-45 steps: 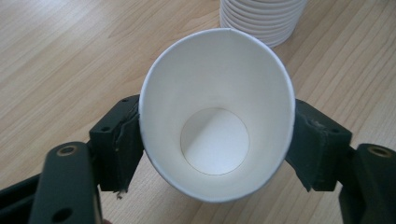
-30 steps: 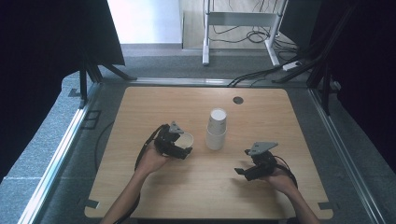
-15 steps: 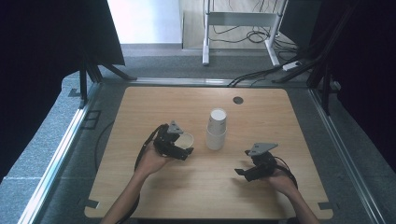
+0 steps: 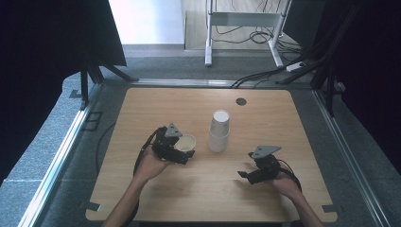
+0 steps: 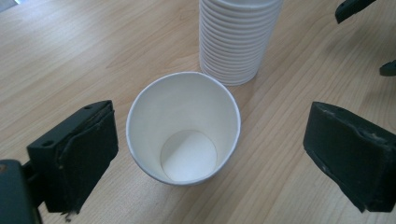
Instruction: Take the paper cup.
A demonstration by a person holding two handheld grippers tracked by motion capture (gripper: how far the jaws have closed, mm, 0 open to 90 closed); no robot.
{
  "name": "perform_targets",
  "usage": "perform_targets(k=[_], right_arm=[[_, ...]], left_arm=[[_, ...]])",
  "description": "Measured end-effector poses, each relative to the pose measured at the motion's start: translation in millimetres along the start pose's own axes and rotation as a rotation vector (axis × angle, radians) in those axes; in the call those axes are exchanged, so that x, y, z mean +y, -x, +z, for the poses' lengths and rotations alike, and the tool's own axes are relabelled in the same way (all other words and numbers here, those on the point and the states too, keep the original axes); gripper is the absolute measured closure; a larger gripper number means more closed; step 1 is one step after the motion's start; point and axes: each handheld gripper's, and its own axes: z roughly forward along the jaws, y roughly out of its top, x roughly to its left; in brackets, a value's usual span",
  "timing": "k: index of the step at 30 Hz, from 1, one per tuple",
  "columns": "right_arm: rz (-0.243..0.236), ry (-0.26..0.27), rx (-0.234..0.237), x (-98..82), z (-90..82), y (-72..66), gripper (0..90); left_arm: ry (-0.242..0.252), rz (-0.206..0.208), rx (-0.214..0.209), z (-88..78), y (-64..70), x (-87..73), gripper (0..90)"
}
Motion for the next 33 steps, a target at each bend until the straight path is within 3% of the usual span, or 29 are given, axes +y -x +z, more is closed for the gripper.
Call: perform_targets(k=[13,24,33], right_arm=[[0.001,0.001,-0.013,-1.2,-0.1,0.1,13.1],[-0.001,-0.002,-0.013,-2.0,-0.2,-0.1,13.0],[-0.003,-0.003,-0.01,-2.1,-0.6,-0.3,13.0]], left_arm=[[0.042,-0.028,0.024,-15.8,5.8,-12.1,0.0],[0.062,-0.016,0.058,-27.1,15.4,-26.7,0.0],[0.095,-0.022,0.067,-27.1,19.8,-45.7,0.0]])
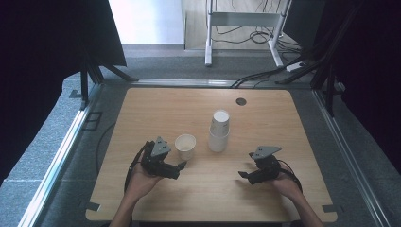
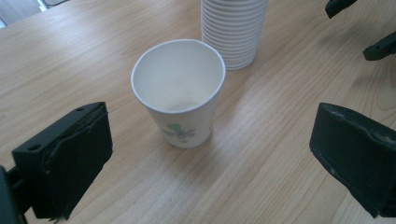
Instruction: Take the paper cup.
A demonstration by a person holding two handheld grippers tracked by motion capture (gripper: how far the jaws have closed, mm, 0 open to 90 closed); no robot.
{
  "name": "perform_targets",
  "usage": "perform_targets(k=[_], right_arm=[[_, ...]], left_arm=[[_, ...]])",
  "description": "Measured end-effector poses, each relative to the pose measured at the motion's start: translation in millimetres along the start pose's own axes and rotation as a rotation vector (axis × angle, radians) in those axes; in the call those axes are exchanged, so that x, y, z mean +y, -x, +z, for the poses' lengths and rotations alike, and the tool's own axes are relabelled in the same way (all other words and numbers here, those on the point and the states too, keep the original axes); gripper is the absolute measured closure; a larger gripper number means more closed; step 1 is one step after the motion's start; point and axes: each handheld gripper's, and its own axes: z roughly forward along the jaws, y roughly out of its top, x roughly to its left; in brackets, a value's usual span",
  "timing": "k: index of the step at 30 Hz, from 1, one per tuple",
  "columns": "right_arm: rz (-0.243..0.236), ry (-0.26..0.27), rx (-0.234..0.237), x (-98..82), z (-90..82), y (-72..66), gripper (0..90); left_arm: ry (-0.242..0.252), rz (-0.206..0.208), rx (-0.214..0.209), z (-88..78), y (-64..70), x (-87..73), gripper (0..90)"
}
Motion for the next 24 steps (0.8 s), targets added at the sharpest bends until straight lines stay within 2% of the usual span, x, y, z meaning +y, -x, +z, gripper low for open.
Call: perform_targets(k=[7,13,24], right_arm=[[-0.002,0.008,0.001,0.0,-0.4,-0.5,13.0],[-0.005,0.011,0.002,-0.2,-0.6,-1.0,13.0],[0.0,0.015,0.003,-3.4,-2.9,-3.6,12.7]], left_arm=[[0.02,-0.005,0.005,2.0,2.2,-14.1,0.0],[-0.004,0.015,0.014,9.1,5.8,-24.8,0.0],[-0.02,-0.017,0.001,17.1,9.1,-40.3,0.0]])
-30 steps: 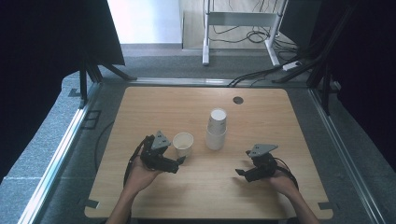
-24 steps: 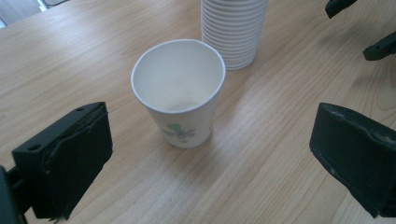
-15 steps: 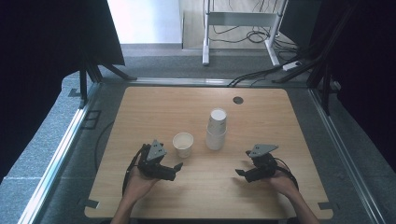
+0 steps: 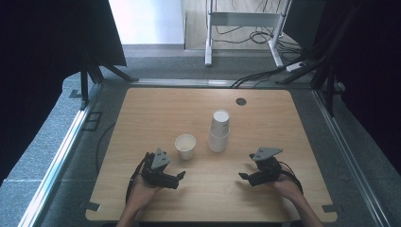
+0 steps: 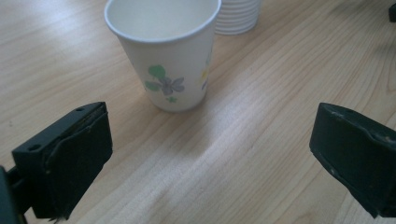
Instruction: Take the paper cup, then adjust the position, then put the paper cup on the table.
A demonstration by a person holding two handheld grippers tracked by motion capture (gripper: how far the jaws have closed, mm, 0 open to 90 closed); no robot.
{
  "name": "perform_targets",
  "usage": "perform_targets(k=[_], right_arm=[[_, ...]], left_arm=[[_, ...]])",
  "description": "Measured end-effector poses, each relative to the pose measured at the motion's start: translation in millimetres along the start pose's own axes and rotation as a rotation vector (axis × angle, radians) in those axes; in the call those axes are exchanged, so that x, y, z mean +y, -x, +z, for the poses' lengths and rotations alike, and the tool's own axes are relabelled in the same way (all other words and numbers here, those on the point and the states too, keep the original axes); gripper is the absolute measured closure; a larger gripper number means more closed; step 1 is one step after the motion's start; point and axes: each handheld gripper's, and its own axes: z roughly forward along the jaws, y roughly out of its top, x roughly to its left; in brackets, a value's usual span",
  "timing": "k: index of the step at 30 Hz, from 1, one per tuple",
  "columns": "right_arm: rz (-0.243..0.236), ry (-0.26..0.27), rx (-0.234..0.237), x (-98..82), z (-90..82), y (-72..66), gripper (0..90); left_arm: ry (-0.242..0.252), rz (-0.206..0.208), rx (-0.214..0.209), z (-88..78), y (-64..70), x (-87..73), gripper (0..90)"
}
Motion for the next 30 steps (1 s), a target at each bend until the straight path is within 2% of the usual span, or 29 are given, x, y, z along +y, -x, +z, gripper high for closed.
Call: perform_targets(k=[10,18,30], right_arm=[[-0.006,-0.002,0.0,0.3,0.2,-3.2,12.3],[0.0,0.0,-0.005,-0.2,-0.7,-2.6,12.3],[0.021,-0.005,-0.01,-8.4,-5.6,-4.8,12.3]], left_arm=[[-0.034,-0.015,-0.009,6.5,1.6,-13.0,0.0],[-0.048,-0.047,-0.013,6.2,0.3,-21.0,0.0],[-0.106,-0.038,-0.018,10.7,5.2,-29.8,0.0]])
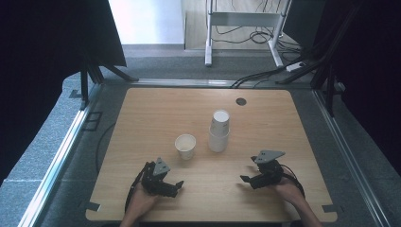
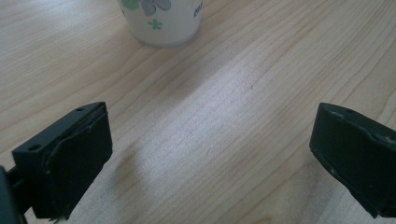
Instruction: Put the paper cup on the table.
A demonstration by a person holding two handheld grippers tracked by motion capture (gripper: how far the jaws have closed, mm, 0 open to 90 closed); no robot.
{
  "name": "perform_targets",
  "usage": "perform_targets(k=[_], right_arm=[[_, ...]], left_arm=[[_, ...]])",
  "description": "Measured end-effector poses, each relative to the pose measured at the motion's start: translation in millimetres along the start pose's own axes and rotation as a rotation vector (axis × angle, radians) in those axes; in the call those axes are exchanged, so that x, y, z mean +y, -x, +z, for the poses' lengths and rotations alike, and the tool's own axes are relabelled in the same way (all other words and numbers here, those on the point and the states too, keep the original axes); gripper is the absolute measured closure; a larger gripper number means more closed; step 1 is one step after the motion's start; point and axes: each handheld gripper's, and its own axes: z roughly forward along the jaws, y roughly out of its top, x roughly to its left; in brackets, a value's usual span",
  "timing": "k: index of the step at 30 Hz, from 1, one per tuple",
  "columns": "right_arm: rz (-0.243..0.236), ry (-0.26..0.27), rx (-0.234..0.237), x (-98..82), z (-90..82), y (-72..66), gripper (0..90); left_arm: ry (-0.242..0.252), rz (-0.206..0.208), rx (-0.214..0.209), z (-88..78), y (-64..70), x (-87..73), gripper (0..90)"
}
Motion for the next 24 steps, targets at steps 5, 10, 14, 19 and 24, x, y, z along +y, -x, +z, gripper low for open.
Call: perform_targets(k=[5,10,14,19,24], right_arm=[[0.011,-0.005,-0.01,-5.6,-2.7,1.5,12.3],[0.028,-0.007,-0.016,-10.6,-5.2,3.1,12.3],[0.04,-0.023,-0.027,-16.8,-4.4,3.2,11.0],[0.066,-0.04,-0.028,-29.0,1.2,6.0,1.6],[0.088,-0.022,-0.032,-33.8,1.2,8.3,0.0]], left_arm=[[-0.013,0.008,0.005,2.2,1.9,-0.5,0.0],[-0.022,0.009,0.003,3.1,2.3,-0.5,0.0],[-0.062,0.016,0.007,5.8,3.3,0.2,0.0],[-0.078,0.002,-0.002,6.6,2.9,0.2,0.0],[-0.079,-0.001,0.002,6.5,3.0,0.1,0.0]])
